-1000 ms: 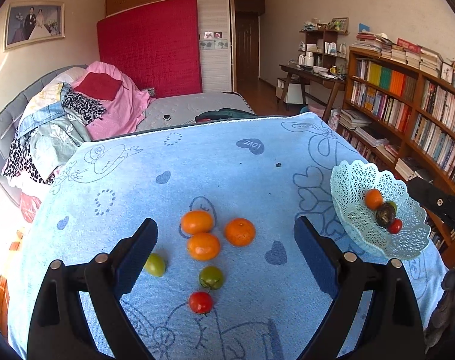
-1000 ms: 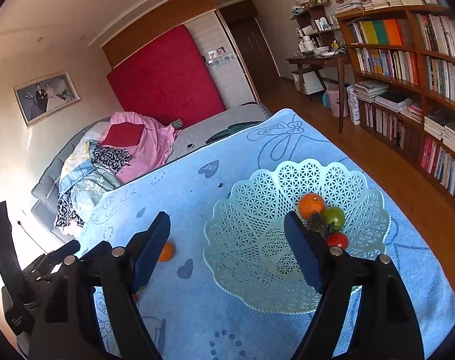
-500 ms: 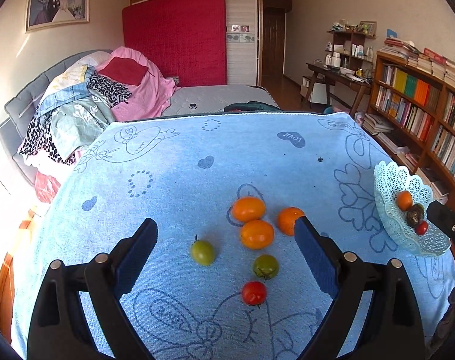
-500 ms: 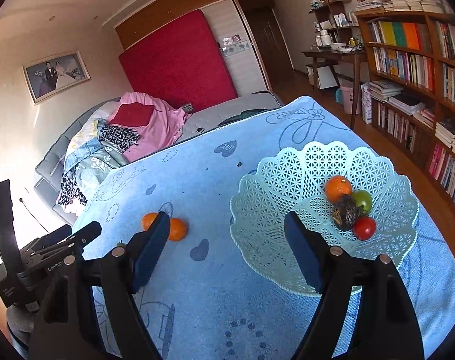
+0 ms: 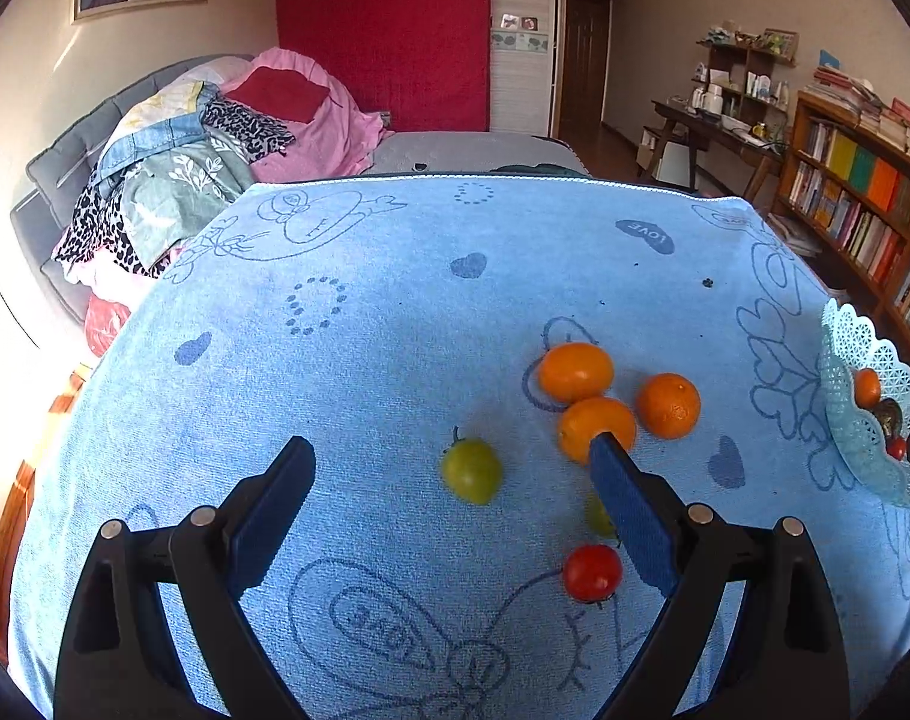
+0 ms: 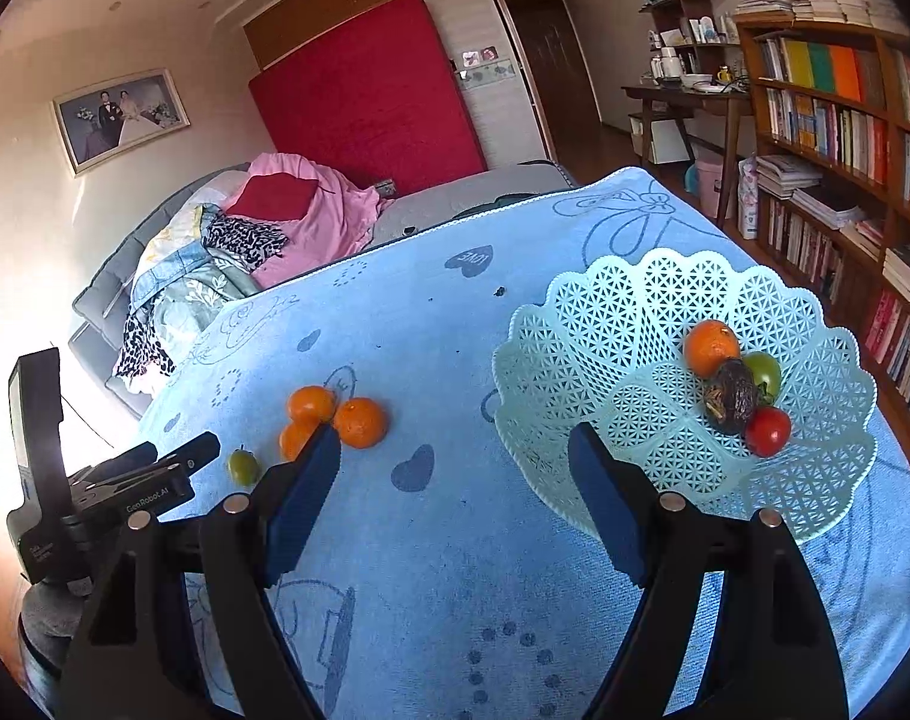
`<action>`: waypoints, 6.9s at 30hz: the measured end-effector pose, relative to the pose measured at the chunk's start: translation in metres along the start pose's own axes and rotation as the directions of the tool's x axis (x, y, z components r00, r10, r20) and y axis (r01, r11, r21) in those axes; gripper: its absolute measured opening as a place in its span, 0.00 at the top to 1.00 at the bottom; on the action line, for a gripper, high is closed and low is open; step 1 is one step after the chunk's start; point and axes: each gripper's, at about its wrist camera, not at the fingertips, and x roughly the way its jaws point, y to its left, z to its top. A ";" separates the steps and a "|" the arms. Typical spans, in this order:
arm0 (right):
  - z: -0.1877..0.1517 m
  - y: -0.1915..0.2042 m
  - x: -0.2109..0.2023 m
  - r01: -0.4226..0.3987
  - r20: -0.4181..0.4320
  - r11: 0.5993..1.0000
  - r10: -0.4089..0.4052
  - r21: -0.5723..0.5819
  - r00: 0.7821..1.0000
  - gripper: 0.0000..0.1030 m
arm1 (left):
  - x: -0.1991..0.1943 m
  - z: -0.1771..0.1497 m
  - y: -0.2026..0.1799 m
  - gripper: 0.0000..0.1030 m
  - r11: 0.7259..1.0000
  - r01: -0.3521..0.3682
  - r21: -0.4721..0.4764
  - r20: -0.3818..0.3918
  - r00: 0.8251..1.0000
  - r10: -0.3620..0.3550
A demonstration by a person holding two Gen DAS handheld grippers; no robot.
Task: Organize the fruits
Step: 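Move both open grippers back toward the remaining fruit, then close the left gripper around the small yellow-green lime, then grasp a large orange with the right gripper while left holds the lime lifted, then carry the lime and orange into the white basket and open both grippers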
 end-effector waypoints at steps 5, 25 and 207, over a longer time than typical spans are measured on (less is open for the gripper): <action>-0.004 0.005 0.009 0.001 -0.021 1.000 -0.001 -0.022 1.000 0.23 | 0.018 -0.007 0.007 0.11 1.000 -0.029 -0.006 -0.031 0.999 0.029; -0.026 0.040 0.023 0.015 -0.017 0.982 -0.019 -0.189 1.000 0.18 | 0.056 -0.017 0.010 0.42 1.000 0.004 0.020 -0.110 0.994 -0.002; 0.022 -0.056 -0.045 0.110 0.076 0.991 -0.116 0.081 0.990 0.62 | -0.069 0.001 -0.134 0.72 0.962 0.166 0.214 0.110 0.975 -0.193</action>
